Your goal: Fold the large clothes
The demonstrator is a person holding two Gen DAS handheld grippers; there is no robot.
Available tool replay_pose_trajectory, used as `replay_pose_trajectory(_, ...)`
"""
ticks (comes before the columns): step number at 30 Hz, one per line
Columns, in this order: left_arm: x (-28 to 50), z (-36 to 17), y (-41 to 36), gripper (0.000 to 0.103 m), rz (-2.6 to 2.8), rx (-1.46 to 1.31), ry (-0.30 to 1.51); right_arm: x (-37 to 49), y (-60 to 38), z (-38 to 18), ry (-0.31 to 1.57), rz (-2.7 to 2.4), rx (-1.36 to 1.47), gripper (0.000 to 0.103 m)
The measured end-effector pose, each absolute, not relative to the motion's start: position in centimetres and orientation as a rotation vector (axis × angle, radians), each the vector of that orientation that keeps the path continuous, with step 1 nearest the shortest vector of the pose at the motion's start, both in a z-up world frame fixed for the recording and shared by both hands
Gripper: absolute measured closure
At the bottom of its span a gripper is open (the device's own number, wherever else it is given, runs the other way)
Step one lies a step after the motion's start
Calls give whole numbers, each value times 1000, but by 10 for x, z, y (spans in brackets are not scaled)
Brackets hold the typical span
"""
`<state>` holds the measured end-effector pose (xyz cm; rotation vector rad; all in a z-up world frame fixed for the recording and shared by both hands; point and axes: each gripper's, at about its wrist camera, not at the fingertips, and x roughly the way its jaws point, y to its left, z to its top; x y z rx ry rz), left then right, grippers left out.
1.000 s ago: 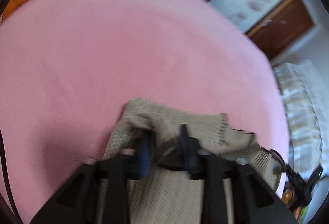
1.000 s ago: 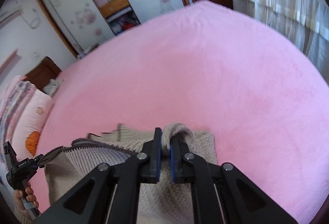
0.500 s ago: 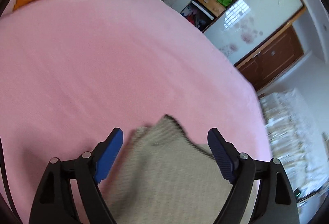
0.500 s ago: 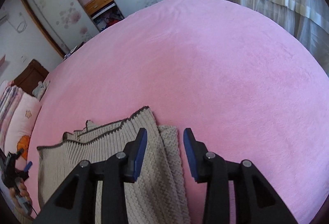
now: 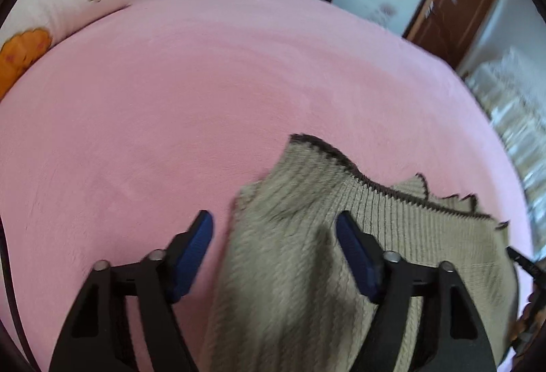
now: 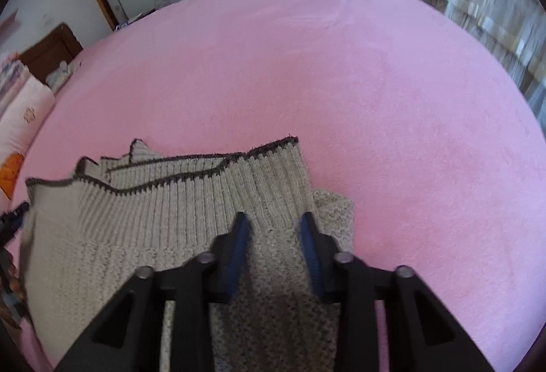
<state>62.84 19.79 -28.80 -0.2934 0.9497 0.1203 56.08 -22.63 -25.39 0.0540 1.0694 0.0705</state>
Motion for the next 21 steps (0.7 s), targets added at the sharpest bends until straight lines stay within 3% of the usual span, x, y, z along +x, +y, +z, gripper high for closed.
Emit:
replay_pose_trajectory(6, 661, -295, 182, 68, 291, -207, 1010, 544, -236, -237, 964, -11, 64, 94)
replay_pose_trajectory(10, 668, -302, 177, 70, 314, -180, 1006, 535, -253, -234, 931, -56, 115, 94)
replay_pose_trajectory(16, 666, -313, 178, 65, 323, -180, 991, 545, -235, -257, 989, -101, 18, 94)
replay_pose_trajectory(18, 653, -309, 183, 55, 307, -214, 984, 544, -231, -256, 995, -102, -3, 92)
replay_pose_trajectory(20, 639, -297, 192, 47, 282, -263, 959, 535, -234, -241, 986, -69, 65, 86)
replay_pose_trajectory(21, 630, -289, 193, 47, 264, -277, 942, 528, -239, -232, 981, -45, 114, 75)
